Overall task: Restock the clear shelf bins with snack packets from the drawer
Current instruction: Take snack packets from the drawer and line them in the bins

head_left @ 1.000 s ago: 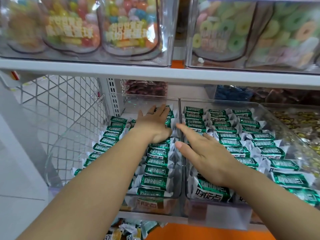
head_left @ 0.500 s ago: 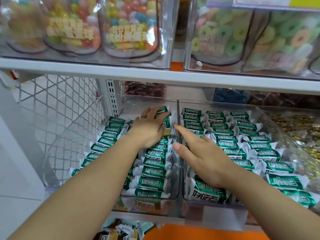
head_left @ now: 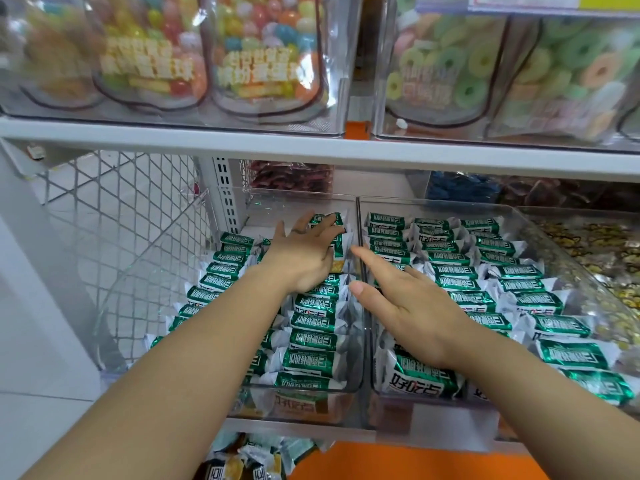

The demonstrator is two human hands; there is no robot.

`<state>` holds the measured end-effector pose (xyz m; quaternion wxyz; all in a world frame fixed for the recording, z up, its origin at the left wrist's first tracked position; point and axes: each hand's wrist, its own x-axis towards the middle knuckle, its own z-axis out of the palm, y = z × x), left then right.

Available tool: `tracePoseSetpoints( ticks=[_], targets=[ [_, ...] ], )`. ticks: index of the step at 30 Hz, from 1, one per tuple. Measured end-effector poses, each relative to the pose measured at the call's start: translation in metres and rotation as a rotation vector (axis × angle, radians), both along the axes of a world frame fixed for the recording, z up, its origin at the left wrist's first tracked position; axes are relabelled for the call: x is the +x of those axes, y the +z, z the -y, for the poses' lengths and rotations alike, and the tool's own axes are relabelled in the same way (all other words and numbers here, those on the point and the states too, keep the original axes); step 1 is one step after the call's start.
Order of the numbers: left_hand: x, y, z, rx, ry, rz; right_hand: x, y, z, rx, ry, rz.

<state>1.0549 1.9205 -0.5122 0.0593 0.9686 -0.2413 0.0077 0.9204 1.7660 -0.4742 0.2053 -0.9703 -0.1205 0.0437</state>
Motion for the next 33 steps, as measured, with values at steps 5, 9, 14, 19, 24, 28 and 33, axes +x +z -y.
tracePoseSetpoints(
  ticks=[5,9,14,19,24,28,33],
  targets=[
    [-0.004,0.006,0.000,0.009,0.012,0.055,0.002,0.002,0.001,0.011,0.007,0.023],
    [-0.020,0.018,-0.005,-0.019,0.034,0.106,0.003,0.004,0.005,-0.035,0.021,0.072],
    [-0.070,0.030,-0.021,-0.186,0.061,0.273,-0.020,0.016,-0.001,-0.037,0.026,0.211],
    [-0.160,0.019,-0.042,-0.394,-0.020,0.474,-0.074,0.013,-0.013,0.072,0.035,0.469],
    [-0.224,-0.022,-0.099,-0.218,-0.145,0.450,-0.125,-0.036,-0.033,0.195,0.112,0.505],
    [-0.241,-0.066,-0.157,-0.117,-0.100,0.294,-0.140,-0.091,-0.056,0.158,0.158,0.276],
    [-0.237,-0.112,-0.195,-0.184,0.020,0.047,-0.121,-0.148,-0.090,0.015,0.171,-0.041]
  ],
)
